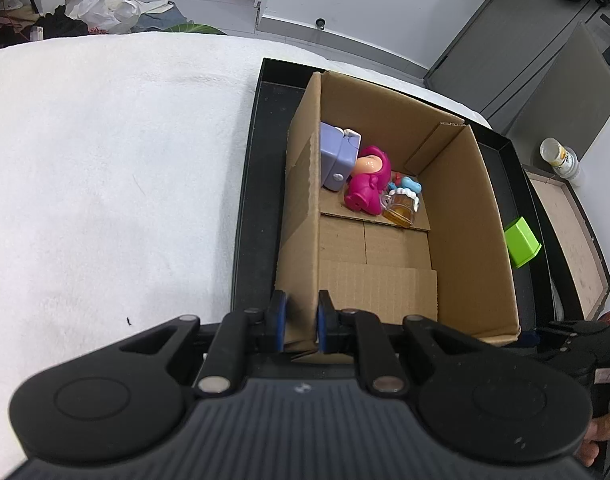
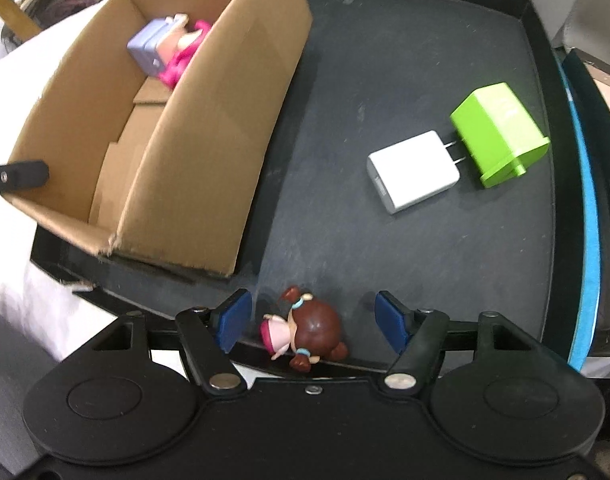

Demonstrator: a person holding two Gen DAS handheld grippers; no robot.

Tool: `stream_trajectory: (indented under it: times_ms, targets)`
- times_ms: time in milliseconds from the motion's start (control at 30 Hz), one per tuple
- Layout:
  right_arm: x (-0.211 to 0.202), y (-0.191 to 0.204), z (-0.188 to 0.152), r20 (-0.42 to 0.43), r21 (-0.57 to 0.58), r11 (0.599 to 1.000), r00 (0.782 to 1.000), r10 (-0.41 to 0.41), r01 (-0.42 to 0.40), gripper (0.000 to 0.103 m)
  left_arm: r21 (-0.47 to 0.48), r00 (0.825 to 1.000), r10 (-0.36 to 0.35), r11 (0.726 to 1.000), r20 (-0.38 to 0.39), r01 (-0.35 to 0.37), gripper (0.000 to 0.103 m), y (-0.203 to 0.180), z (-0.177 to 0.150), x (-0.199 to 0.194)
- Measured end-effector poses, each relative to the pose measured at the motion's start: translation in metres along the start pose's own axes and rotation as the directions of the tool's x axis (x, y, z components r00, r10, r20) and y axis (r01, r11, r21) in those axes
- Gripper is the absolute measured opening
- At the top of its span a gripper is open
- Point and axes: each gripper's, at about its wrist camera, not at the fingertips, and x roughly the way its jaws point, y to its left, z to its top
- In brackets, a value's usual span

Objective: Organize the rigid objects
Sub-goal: 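Close the right gripper on the brown-haired doll, then lift the doll with the right gripper and carry it into the box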

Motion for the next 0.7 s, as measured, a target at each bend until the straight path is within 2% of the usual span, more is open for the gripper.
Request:
stream_trajectory:
  times_ms: [300, 333, 367, 467, 700]
  targets:
    - [0.015, 0.011, 0.000, -0.048, -0.049, 0.999, 0.999, -0.022, 0.020, 0.064, -0.002, 1.000, 0.000, 1.000, 0.000, 0.000, 0.014, 0.001, -0.001, 0.000]
    - [0.015, 0.012, 0.000, -0.044, -0.054, 0.998, 0.999, -0.028, 0.026, 0.057, -0.003, 1.000, 0.000, 1.000, 0.000, 0.000, 0.014, 0.001, -0.001, 0.000]
    - [0.014, 0.012, 0.001, -0.037, -0.052, 0.998, 0.999, -0.031, 0.029, 0.044, -0.003, 1.000, -0.001, 1.000, 0.001, 0.001, 0.014, 0.001, -0.001, 0.000]
    - [0.011, 0.012, 0.002, -0.037, -0.031, 0.999, 0.999, -0.017, 0.016, 0.044, -0.002, 1.000, 0.000, 1.000, -0.001, 0.000, 0.014, 0.001, -0.001, 0.000]
    - [-0.007, 0.017, 0.007, 0.023, -0.038, 0.998, 0.998, -0.053, 0.054, 0.044, -0.001, 1.000, 0.001, 1.000, -0.001, -0.001, 0.014, 0.001, -0.001, -0.001]
